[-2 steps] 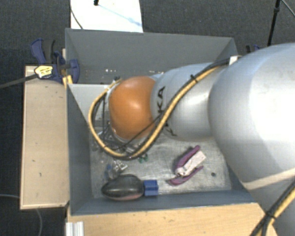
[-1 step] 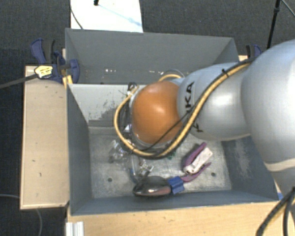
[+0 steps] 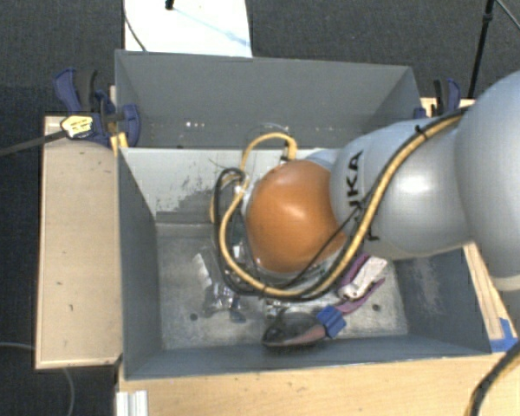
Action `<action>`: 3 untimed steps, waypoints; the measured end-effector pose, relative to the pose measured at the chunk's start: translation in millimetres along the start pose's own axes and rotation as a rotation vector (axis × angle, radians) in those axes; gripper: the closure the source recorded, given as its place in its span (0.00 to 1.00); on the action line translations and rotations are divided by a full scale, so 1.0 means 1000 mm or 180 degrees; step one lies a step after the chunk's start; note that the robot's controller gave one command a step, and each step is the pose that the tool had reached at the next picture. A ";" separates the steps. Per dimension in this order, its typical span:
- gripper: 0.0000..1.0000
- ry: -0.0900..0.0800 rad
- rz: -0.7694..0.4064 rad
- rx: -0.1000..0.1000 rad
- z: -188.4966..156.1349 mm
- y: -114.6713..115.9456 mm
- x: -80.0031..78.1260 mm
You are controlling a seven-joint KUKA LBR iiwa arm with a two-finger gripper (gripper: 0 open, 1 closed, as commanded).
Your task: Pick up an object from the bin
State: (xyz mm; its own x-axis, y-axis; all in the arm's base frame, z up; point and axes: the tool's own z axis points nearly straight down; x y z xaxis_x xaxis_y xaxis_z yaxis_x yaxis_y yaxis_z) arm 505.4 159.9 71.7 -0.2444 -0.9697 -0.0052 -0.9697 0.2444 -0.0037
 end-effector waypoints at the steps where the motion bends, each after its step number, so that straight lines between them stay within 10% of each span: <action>1: 0.00 0.0005 -0.0808 -0.0006 0.001 -0.043 -0.032; 2: 1.00 0.0011 -0.0791 -0.0010 0.000 -0.044 -0.031; 3: 1.00 0.0000 -0.0760 0.0004 -0.055 -0.045 -0.033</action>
Offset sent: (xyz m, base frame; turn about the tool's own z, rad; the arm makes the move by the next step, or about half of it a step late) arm 0.0488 0.0192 -0.0017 -0.2570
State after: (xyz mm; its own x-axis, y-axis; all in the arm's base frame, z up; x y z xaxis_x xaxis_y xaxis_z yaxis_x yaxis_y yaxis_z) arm 556.6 180.6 127.5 -0.0083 -1.0000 -0.0040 -0.9999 0.0083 -0.0059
